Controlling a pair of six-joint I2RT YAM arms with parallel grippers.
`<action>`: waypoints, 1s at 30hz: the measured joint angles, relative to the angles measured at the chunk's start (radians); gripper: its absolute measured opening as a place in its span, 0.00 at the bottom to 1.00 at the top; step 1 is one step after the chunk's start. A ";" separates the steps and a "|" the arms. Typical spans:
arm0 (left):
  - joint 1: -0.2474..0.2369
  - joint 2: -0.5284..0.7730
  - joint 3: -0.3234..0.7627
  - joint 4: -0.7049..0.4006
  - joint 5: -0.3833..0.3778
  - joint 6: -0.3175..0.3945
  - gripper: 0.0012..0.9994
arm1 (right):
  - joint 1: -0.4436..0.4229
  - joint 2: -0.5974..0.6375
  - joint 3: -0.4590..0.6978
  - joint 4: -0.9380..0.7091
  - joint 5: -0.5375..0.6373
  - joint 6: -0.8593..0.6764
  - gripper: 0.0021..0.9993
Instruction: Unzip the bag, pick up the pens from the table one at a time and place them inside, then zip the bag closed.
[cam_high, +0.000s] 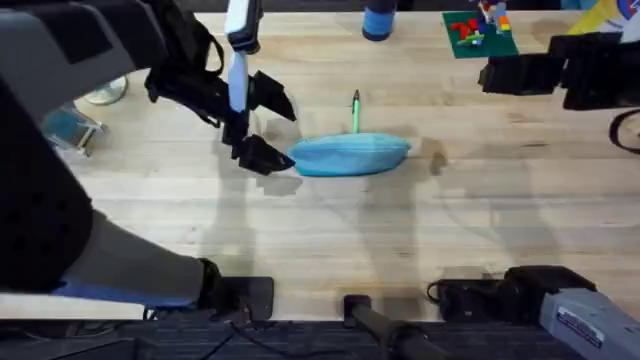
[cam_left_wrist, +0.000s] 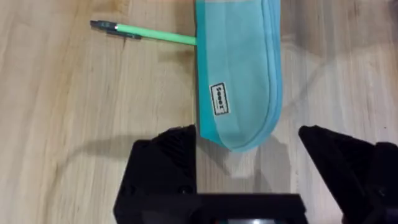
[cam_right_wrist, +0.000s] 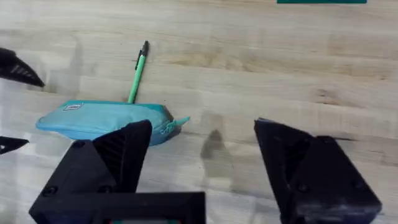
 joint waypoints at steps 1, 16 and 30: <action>-0.006 0.011 0.000 0.004 0.003 0.000 0.99 | 0.000 0.000 0.000 0.000 0.000 0.000 1.00; -0.085 0.055 0.000 0.058 0.016 0.000 0.99 | 0.000 0.000 0.000 0.000 0.000 0.000 1.00; -0.106 0.055 0.000 0.058 0.017 0.000 0.55 | 0.000 0.000 0.000 0.000 0.000 0.000 1.00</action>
